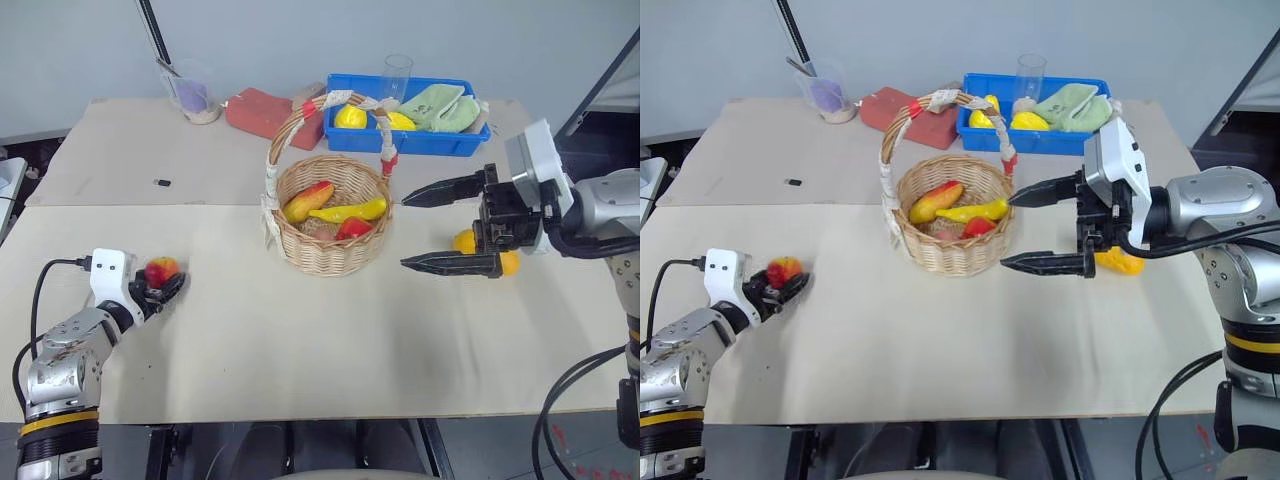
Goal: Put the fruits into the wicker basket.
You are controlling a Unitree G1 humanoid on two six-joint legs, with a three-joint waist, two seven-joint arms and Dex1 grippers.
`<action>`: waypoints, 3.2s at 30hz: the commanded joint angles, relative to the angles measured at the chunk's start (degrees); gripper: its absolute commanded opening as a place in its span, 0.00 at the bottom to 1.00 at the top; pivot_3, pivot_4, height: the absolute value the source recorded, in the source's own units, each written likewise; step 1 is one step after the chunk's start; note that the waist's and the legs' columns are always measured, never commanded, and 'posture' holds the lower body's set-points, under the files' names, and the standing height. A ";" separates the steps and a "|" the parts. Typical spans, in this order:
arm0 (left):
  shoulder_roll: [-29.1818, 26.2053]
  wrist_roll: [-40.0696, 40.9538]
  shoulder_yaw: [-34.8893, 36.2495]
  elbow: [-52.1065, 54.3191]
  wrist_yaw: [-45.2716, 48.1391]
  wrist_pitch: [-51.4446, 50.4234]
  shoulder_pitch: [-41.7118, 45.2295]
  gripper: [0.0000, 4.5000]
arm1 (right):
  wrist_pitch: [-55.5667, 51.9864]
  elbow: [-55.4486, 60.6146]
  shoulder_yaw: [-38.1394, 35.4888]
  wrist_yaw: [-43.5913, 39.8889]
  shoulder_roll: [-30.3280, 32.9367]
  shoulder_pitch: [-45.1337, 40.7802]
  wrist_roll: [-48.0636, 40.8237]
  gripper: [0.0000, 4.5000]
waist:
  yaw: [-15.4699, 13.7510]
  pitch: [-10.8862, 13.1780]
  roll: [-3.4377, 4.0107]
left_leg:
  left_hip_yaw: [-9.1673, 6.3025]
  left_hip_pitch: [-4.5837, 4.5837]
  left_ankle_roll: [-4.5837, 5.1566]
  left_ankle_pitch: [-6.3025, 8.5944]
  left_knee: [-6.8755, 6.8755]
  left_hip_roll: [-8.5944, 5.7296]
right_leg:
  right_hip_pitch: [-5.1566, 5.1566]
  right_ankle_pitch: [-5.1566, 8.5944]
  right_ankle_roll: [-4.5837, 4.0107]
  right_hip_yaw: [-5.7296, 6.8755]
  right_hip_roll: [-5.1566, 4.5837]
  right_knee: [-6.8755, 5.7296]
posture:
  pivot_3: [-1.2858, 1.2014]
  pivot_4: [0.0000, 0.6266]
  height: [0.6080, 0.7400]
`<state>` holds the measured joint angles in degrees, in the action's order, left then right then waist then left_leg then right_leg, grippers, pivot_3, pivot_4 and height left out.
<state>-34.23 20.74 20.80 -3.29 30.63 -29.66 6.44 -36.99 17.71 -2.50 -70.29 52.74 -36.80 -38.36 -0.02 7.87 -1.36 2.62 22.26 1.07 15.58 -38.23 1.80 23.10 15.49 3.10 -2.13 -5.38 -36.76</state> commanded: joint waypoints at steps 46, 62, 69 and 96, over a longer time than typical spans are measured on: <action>5.77 1.94 -29.47 17.49 20.29 5.40 27.41 1.00 | 12.13 -9.87 -7.08 15.72 9.68 19.25 19.71 1.00 | -0.59 0.03 -0.04 | -0.05 0.12 0.24 0.10 -0.73 -0.08 | -0.21 0.02 0.03 -0.17 0.44 0.05 | 0.52 0.24 1.00; -5.12 12.10 -25.11 27.82 31.88 0.99 23.77 1.00 | 29.58 -54.46 12.26 11.95 -0.44 -3.33 40.96 1.00 | 0.39 0.07 0.07 | 0.11 0.07 0.21 0.07 -0.71 0.04 | -0.16 0.02 0.03 -0.30 0.60 0.09 | 0.52 0.24 1.00; -5.20 14.08 -22.92 29.44 30.94 0.62 21.96 1.00 | 32.40 -58.21 11.92 11.33 -1.54 -5.95 42.67 0.57 | 0.56 0.07 0.07 | 0.10 0.06 0.20 0.07 -0.70 0.05 | -0.16 0.02 0.03 -0.31 0.59 0.05 | 0.52 0.24 1.00; -13.92 24.93 0.61 38.40 22.84 -2.40 0.65 1.00 | 5.18 -19.18 14.43 19.91 -24.64 -17.22 26.53 0.85 | -0.20 0.12 0.22 | -0.02 0.21 0.16 0.06 -0.68 0.03 | 0.05 0.03 -0.02 -0.20 0.51 -0.33 | 0.52 0.24 1.00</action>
<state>-47.70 43.88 19.62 33.12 54.43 -31.66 6.60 -34.15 -1.37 12.68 -51.20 28.25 -52.19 -12.58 -0.22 7.99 -1.14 2.60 22.47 1.22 15.64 -38.90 1.83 23.15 15.52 3.08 -2.33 -4.88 -37.10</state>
